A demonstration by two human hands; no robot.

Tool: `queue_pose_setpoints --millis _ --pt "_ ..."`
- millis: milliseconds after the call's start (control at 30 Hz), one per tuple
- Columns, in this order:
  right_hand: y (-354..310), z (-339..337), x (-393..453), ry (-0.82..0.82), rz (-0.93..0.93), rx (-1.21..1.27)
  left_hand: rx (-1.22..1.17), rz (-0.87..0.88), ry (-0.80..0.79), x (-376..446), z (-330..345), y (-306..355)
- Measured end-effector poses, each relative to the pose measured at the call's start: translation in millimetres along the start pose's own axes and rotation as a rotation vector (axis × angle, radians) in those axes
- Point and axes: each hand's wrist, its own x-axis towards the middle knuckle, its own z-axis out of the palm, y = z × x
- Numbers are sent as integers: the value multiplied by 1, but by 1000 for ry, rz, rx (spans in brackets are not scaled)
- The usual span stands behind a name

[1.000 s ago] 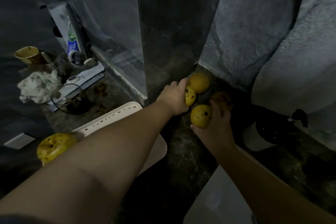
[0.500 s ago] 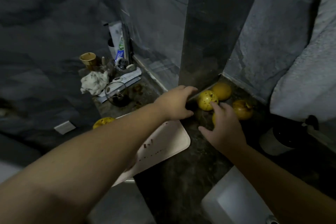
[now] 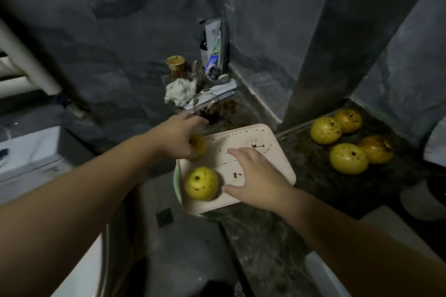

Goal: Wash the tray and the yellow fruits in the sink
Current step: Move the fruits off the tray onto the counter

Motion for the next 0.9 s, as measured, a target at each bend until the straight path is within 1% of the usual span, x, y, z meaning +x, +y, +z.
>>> queue_pose_setpoints --millis 67,167,367,467,600,733,900 --pt "-8 12 6 -65 -7 12 6 -40 -52 1 13 -13" --pt "-19 31 17 -124 -11 -16 5 -75 -75 6 34 -26" --pt "-23 54 34 -142 4 -65 41 -88 -58 19 57 -32" --pt "-22 60 38 -160 -15 -53 42 -87 -27 22 59 -35" --pt "-26 69 45 -174 -44 -13 3 -107 -35 23 63 -38" --pt "-27 74 48 -147 -27 51 -62 -116 27 25 70 -35" --pt "-9 59 42 -31 35 118 -77 -89 106 27 75 -28"
